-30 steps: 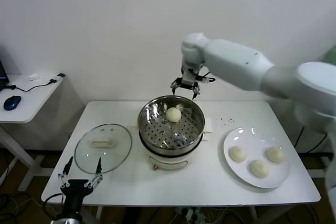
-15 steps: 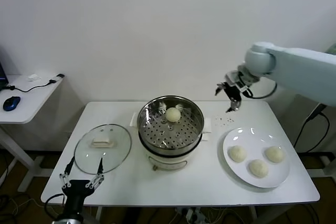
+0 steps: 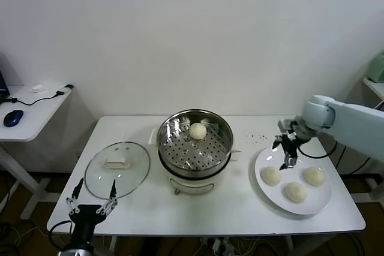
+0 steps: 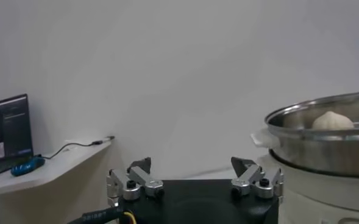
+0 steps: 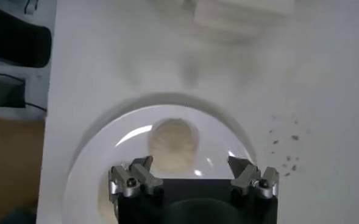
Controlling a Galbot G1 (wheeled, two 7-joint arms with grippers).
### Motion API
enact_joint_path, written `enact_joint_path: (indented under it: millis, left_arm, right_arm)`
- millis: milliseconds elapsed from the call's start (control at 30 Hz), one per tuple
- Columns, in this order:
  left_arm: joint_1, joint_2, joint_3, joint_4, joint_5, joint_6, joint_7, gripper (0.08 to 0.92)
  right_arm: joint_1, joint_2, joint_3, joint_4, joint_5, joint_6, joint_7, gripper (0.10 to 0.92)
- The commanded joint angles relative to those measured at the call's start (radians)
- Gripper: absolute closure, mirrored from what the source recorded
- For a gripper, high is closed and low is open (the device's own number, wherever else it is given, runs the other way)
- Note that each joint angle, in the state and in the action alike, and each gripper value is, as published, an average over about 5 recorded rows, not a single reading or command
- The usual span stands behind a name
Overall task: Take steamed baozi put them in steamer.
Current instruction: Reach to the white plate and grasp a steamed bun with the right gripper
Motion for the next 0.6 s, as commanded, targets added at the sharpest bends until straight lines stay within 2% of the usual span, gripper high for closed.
enact_joint_path:
  millis: [33,600]
  left_arm:
    - [0.0,-0.001,0.0,0.003,0.007,0.0,0.0,0.177]
    - [0.005,-0.004,-0.004,0.03,0.026,-0.016,-0.002,0.177]
  right_arm:
    - [-0.217,0.051,0.159,-0.121,-0.063,-0.026,-0.011,0.203]
    - [-0.251,0.138,0.202,-0.201,-0.115,-0.015,-0.007,0.203]
